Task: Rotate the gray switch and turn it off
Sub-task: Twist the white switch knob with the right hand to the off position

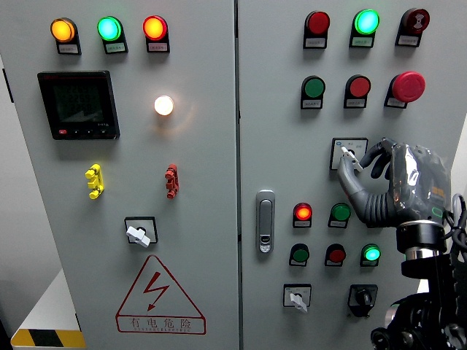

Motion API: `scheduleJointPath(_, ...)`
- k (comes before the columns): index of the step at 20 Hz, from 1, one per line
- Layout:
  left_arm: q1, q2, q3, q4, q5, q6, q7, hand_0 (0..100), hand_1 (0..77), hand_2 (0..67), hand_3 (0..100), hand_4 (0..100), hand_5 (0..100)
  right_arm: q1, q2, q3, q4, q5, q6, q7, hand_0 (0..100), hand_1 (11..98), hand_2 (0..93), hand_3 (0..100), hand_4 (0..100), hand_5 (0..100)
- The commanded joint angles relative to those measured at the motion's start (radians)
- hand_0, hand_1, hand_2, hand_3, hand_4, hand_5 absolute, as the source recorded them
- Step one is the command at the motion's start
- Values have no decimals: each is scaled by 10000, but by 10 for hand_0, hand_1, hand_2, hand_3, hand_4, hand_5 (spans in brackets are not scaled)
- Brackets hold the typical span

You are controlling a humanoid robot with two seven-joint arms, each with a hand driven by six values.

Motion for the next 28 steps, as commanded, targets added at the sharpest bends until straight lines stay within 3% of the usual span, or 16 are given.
scheduleJointPath(1,0,0,0,0,5,-1,5,0,0,101,207,121,127,31,0,-4,-47,-122,15,2,414,380,686,836,833,888)
scheduleJointPath(9,0,0,0,0,5,-1,5,0,0,101,208,121,127,200,0,-4,-261,-154,15,2,354,456,681,851,833,888)
scheduleJointPath(11,0,0,0,0,5,-1,5,0,0,101,208,121,127,246,0,-19,-308,-154,15,2,409,453,682,852,833,888)
scheduleJointPath(28,0,0,0,0,5,-1,5,0,0,101,207,121,127,231,0,-20,-277,-261,0,2,567,389,742,895,834,900)
